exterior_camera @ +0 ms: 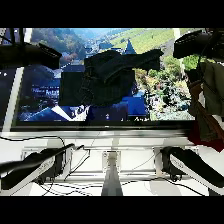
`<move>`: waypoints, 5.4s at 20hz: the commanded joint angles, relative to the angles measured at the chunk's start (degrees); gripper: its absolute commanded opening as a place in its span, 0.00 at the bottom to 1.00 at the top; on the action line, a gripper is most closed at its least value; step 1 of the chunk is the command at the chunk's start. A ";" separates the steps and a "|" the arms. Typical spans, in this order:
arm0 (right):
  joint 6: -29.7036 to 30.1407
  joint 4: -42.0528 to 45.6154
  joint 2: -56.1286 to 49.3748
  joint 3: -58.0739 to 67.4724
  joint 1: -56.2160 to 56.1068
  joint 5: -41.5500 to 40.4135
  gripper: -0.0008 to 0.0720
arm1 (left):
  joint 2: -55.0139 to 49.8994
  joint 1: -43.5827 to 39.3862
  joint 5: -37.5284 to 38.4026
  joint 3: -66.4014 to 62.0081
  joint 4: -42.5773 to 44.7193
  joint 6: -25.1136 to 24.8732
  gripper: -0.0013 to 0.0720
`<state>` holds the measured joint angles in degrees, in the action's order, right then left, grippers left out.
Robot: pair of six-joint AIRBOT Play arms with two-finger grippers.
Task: Fold the clothes and pants, and hang the long-sleeved shirts on hangers.
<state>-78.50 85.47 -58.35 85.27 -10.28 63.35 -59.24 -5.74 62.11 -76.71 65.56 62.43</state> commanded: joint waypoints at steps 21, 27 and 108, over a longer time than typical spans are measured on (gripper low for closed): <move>4.66 -17.11 -5.16 0.00 -3.19 -5.79 0.07 | 0.04 0.07 -3.13 -0.04 -1.75 0.22 0.05; 13.55 -7.89 -22.49 0.02 -24.74 -4.83 0.19 | 0.04 0.83 -4.07 -0.04 2.40 0.22 0.05; -10.88 2.82 2.32 -5.05 20.52 7.54 0.07 | -14.47 54.77 6.16 -11.23 -0.61 -4.66 0.05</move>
<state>-89.43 89.08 -64.40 94.48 9.61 65.87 -73.52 45.82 58.33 -90.59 47.42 60.16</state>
